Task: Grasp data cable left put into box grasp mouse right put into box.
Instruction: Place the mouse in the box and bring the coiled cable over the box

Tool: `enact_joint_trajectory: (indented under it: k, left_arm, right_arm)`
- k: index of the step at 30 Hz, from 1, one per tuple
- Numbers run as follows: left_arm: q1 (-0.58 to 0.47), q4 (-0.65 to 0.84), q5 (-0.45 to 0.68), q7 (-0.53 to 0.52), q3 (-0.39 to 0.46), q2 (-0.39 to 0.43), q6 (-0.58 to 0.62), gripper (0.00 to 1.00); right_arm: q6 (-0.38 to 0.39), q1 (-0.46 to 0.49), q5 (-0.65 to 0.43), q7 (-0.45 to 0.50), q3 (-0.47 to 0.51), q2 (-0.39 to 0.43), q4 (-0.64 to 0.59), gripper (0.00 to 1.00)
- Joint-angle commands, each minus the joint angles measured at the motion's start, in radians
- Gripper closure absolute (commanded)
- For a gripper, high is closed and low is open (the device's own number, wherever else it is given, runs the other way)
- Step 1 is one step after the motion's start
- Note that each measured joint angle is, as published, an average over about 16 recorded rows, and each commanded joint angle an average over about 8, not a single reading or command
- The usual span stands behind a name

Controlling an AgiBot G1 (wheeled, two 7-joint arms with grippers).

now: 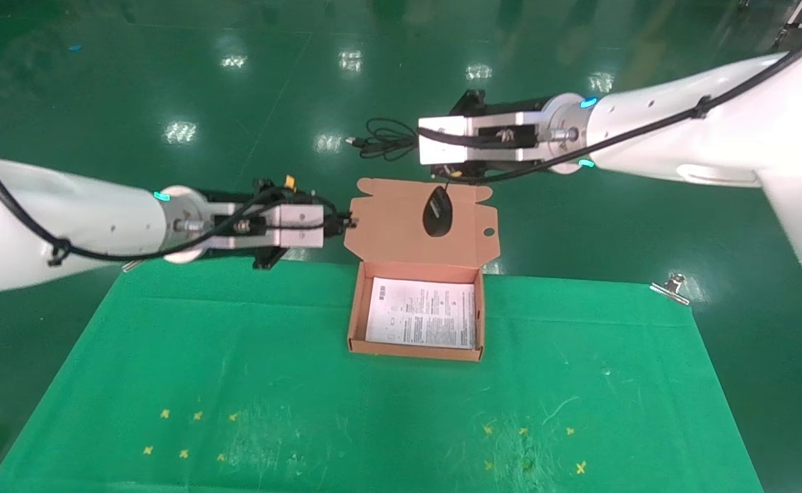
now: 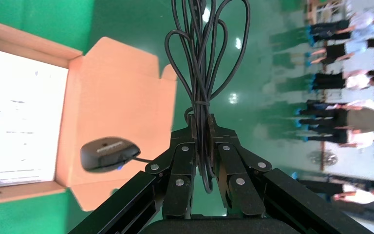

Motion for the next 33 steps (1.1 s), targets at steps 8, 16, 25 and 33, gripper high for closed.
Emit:
enact_joint_trajectory:
  k: [8, 16, 25, 33]
  left_arm:
    - [0.014, -0.026, 0.070, -0.073, 0.011, -0.008, 0.039, 1.00]
    - [0.023, -0.057, 0.147, -0.144, 0.023, -0.016, 0.087, 1.00]
    - [0.027, -0.090, 0.243, -0.208, 0.039, -0.025, 0.141, 1.00]
    - [0.028, -0.108, 0.270, -0.238, 0.042, -0.027, 0.172, 1.00]
  right_arm:
    - [0.036, -0.016, 0.023, -0.030, -0.007, -0.045, -0.080, 1.00]
    - [0.051, -0.034, 0.079, -0.061, -0.034, -0.057, -0.101, 1.00]
    - [0.060, -0.046, 0.147, -0.074, -0.097, -0.063, -0.096, 1.00]
    - [0.074, -0.058, 0.201, -0.068, -0.170, -0.066, -0.086, 1.00]
